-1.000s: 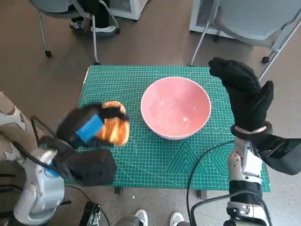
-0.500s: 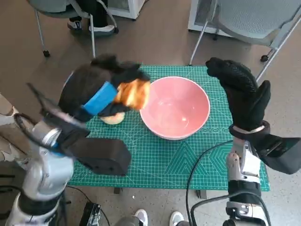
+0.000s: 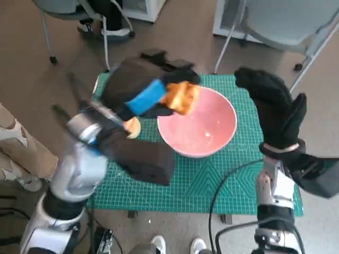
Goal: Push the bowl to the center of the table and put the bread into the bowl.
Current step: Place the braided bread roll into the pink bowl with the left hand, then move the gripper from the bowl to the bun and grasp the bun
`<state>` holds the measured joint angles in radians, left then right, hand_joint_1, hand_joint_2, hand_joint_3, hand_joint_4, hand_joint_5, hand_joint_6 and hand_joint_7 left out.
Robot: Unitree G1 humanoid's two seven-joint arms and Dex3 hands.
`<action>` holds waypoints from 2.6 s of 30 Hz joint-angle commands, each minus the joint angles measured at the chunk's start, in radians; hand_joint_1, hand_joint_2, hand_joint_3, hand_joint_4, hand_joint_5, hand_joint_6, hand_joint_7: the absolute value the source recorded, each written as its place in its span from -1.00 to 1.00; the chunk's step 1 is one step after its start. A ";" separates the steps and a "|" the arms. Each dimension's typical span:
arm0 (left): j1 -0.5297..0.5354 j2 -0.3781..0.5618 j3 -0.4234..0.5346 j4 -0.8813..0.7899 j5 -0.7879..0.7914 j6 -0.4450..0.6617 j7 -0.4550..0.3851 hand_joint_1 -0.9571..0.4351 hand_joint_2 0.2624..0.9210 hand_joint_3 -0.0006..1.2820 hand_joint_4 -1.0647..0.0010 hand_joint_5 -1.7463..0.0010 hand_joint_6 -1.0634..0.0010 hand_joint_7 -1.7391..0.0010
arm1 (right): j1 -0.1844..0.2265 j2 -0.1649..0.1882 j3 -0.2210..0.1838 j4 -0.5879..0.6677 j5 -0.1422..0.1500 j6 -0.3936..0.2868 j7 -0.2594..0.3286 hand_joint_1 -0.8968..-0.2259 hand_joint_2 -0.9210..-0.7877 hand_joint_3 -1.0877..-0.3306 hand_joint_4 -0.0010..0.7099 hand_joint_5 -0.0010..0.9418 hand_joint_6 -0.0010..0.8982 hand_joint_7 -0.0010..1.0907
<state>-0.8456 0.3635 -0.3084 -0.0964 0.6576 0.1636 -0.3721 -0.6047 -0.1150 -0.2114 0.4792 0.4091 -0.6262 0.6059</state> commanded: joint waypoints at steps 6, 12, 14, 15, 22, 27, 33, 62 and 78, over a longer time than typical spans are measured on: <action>-0.148 -0.091 -0.066 0.260 0.002 -0.100 0.058 0.38 0.99 -0.90 -0.30 -0.36 -0.18 -0.31 | 0.035 -0.003 -0.009 -0.008 -0.001 0.007 -0.013 -0.22 -1.00 -0.11 -0.37 -0.99 -0.92 0.04; -0.195 -0.126 -0.090 0.412 0.008 -0.157 0.111 0.38 0.96 -0.87 -0.28 -0.48 -0.29 -0.14 | 0.044 0.001 -0.008 -0.015 -0.010 0.000 -0.025 -0.22 -1.00 -0.09 -0.35 -0.99 -0.90 0.03; -0.209 -0.135 -0.101 0.467 0.016 -0.177 0.133 0.38 0.95 -0.87 -0.25 -0.52 -0.32 -0.11 | 0.046 0.001 -0.008 -0.015 -0.012 -0.004 -0.028 -0.22 -1.00 -0.09 -0.35 -0.99 -0.89 0.03; -0.215 -0.139 -0.106 0.491 0.019 -0.185 0.142 0.38 0.95 -0.87 -0.24 -0.52 -0.33 -0.10 | 0.047 0.001 -0.008 -0.015 -0.013 -0.006 -0.030 -0.22 -1.00 -0.08 -0.35 -0.99 -0.89 0.03; -0.242 -0.164 -0.114 0.609 0.005 -0.216 0.171 0.38 0.95 -0.86 -0.28 -0.50 -0.29 -0.13 | 0.050 0.002 -0.009 -0.015 -0.018 -0.011 -0.042 -0.22 -1.00 -0.08 -0.34 -0.98 -0.88 0.01; -0.242 -0.184 -0.094 0.635 -0.050 -0.182 0.097 0.37 0.99 -0.71 -0.15 -0.52 0.14 -0.44 | 0.049 0.004 -0.009 -0.007 -0.023 -0.017 -0.050 -0.22 -1.00 -0.08 -0.34 -0.98 -0.87 -0.01; -0.237 -0.174 -0.088 0.589 -0.109 -0.073 -0.074 0.16 0.56 -0.91 0.78 0.81 0.60 0.72 | 0.045 0.007 -0.007 0.000 -0.017 -0.015 -0.051 -0.23 -1.00 -0.07 -0.33 -0.99 -0.86 -0.02; -0.131 -0.006 -0.033 0.349 -0.080 -0.062 -0.123 -0.35 0.60 -0.98 1.00 1.00 0.75 0.98 | 0.021 0.031 0.007 0.028 -0.005 -0.012 -0.035 -0.21 -1.00 -0.09 -0.34 -0.99 -0.86 -0.05; 0.163 0.277 0.246 -0.079 -0.158 0.092 -0.254 -0.17 0.34 -1.00 1.00 1.00 0.75 0.98 | 0.030 0.030 0.012 0.001 -0.011 -0.008 -0.043 -0.24 -1.00 -0.08 -0.34 -0.99 -0.86 -0.04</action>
<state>-0.7316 0.6146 -0.0940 -0.1079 0.5128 0.2303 -0.6153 -0.5896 -0.0909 -0.2039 0.4739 0.3967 -0.6424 0.5649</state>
